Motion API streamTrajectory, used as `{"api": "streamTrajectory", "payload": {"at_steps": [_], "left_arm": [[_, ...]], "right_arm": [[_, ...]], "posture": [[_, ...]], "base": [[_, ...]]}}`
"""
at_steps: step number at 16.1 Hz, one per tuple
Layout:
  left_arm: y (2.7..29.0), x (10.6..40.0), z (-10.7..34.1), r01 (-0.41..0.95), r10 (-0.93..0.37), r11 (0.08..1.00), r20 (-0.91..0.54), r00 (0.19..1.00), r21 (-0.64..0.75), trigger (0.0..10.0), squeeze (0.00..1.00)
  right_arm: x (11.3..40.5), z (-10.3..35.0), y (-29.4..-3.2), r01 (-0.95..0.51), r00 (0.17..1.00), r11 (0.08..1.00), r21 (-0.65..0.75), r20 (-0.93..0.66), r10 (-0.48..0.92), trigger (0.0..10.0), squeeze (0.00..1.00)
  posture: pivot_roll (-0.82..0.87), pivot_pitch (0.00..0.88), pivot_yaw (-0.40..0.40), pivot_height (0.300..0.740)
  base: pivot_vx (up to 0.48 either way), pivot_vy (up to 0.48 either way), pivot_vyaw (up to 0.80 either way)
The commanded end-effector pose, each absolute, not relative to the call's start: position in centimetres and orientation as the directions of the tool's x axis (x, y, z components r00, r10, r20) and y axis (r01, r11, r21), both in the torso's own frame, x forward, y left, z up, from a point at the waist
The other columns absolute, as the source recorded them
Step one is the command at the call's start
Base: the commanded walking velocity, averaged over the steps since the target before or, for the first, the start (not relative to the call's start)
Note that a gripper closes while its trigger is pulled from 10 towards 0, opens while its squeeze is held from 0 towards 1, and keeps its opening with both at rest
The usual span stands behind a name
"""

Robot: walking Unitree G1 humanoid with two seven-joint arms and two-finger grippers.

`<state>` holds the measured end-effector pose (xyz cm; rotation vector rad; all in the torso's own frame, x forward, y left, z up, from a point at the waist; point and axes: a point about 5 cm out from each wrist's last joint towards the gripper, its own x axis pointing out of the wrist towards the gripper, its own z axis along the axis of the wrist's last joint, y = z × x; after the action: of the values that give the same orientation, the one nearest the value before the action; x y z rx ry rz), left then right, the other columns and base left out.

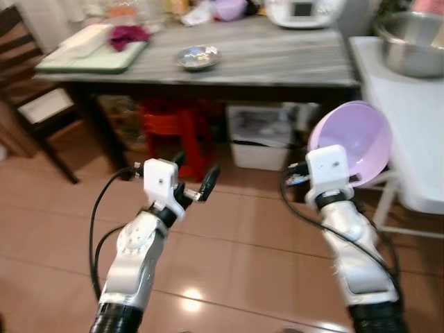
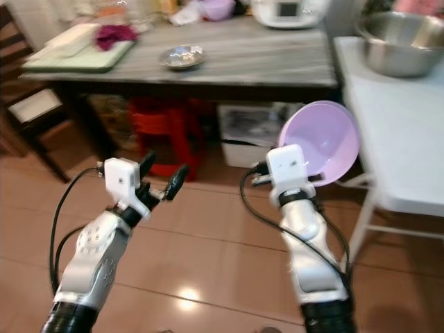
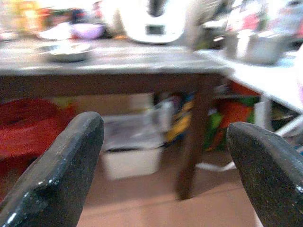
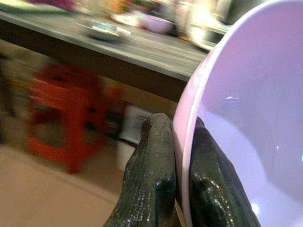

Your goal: Setting the table

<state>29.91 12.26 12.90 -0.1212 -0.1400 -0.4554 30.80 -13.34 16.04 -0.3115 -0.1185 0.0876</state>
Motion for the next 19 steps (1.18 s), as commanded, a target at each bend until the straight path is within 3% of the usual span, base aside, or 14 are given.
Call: {"api": "streamTrajectory", "payload": {"at_steps": [1,8,19], "left_arm": [[12.36,30.01,13.16,0.436,-0.419,0.897,0.170,0.892,-0.076,10.0,0.00],[12.69,29.92,13.55,0.440,-0.416,0.892,0.199,0.888,-0.102,10.0,0.00],[12.19,29.48,12.97,0.470,-0.446,0.876,0.184,0.876,-0.113,10.0,0.00]], "right_arm": [[30.92,16.53,-13.28,-0.064,0.986,0.945,-0.322,0.128,0.110,10.0,0.00],[30.68,16.35,-13.49,-0.064,0.985,0.942,-0.329,0.131,0.113,10.0,0.00],[30.57,16.19,-13.44,-0.076,0.984,0.938,-0.338,0.125,0.125,10.0,0.00]], "posture": [[-0.10,0.093,0.110,0.740],[-0.11,0.101,0.103,0.740],[-0.10,0.106,0.096,0.740]], "base": [[0.000,0.000,0.00],[0.071,0.000,0.00],[0.404,0.000,0.00]]}}
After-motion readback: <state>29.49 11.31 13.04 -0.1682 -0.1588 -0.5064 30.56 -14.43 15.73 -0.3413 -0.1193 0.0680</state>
